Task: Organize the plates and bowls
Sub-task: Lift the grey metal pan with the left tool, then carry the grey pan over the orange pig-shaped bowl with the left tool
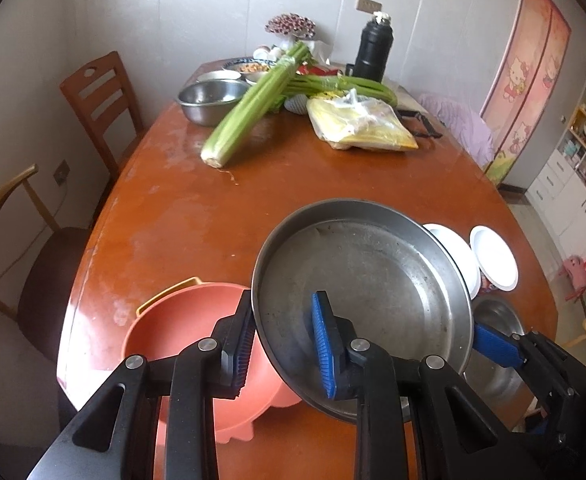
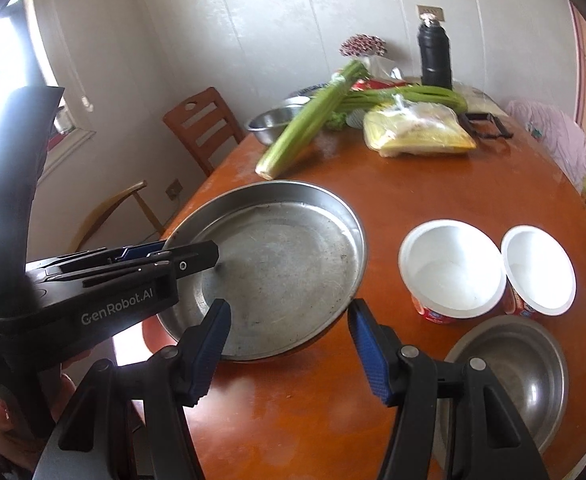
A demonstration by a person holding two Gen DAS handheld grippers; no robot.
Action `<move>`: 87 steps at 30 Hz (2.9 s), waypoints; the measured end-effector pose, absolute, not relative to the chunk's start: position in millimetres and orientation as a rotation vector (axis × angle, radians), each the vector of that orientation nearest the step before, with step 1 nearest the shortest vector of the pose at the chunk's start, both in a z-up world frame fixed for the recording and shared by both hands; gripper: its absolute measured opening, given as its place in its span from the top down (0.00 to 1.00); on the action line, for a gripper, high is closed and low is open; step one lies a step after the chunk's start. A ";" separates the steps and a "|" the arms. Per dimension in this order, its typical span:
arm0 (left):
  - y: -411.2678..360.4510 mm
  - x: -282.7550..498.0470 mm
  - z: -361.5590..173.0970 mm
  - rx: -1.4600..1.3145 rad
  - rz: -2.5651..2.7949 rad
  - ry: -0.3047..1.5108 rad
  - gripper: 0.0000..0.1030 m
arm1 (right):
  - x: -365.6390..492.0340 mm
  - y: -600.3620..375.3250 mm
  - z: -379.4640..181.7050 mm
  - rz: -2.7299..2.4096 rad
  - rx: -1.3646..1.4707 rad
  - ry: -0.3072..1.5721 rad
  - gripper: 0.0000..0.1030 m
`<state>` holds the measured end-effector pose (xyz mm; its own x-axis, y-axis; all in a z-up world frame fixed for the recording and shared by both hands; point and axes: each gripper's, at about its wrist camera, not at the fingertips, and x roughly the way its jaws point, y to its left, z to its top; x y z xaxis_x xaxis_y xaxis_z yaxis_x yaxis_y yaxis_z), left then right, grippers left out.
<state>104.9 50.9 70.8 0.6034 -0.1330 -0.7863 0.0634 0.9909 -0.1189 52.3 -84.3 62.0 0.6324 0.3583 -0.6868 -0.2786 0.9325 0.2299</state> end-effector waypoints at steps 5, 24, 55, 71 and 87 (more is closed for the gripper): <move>75.2 92.7 73.6 -0.116 -0.082 0.899 0.73 | 46.8 -67.2 67.8 0.409 0.069 0.787 0.41; 150.7 89.7 36.0 -0.227 0.021 0.910 0.70 | 65.3 17.0 35.5 0.534 -0.144 0.832 0.40; 163.2 97.0 -18.5 -0.240 0.061 0.985 0.70 | 93.4 52.9 -15.2 0.529 -0.279 0.903 0.41; 165.4 89.0 -20.0 -0.245 0.070 0.987 0.70 | 99.4 64.8 -25.4 0.535 -0.366 0.874 0.40; 166.5 83.7 -20.1 -0.239 0.083 0.984 0.70 | 88.8 60.5 -24.4 0.546 -0.374 0.843 0.41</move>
